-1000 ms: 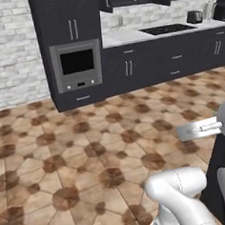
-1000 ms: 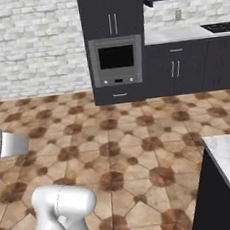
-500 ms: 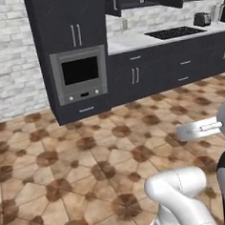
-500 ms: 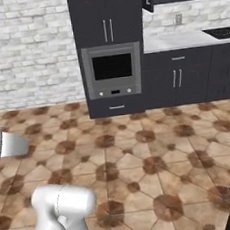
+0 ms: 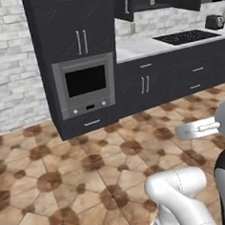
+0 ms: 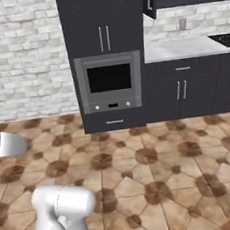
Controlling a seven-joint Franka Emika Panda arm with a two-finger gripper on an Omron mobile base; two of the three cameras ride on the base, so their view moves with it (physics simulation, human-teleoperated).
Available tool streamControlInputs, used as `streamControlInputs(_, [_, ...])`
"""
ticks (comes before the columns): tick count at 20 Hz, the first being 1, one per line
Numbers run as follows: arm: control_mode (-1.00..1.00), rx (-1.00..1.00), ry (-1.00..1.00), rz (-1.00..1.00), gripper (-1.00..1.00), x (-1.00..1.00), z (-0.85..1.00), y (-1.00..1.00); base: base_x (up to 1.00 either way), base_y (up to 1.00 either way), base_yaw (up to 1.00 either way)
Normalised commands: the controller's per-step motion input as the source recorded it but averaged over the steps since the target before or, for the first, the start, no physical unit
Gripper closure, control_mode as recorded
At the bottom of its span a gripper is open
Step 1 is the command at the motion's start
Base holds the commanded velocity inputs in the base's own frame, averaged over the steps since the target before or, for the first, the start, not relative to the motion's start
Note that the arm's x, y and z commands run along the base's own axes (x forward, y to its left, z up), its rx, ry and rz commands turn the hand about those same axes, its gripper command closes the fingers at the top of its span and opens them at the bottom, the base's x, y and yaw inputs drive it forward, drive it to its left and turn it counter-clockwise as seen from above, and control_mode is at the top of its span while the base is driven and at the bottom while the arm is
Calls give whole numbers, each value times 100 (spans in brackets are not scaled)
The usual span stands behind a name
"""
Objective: Move the mayonnaise and condiment bottle from the cabinet to the dining counter.
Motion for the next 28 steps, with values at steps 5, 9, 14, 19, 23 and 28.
streamControlInputs(5, [100,0,0,0,-100,0,0,0,100,-58,0])
streamControlInputs(9, [100,0,0,0,-100,0,0,0,100,-93,7])
streamControlInputs(14, [100,0,0,0,-100,0,0,0,100,-100,11])
streamControlInputs(19, [100,0,0,0,-100,0,0,0,100,-100,12])
streamControlInputs(23, [100,0,0,0,-100,0,0,0,100,-97,11])
streamControlInputs(28, [100,0,0,0,-100,0,0,0,100,-87,9])
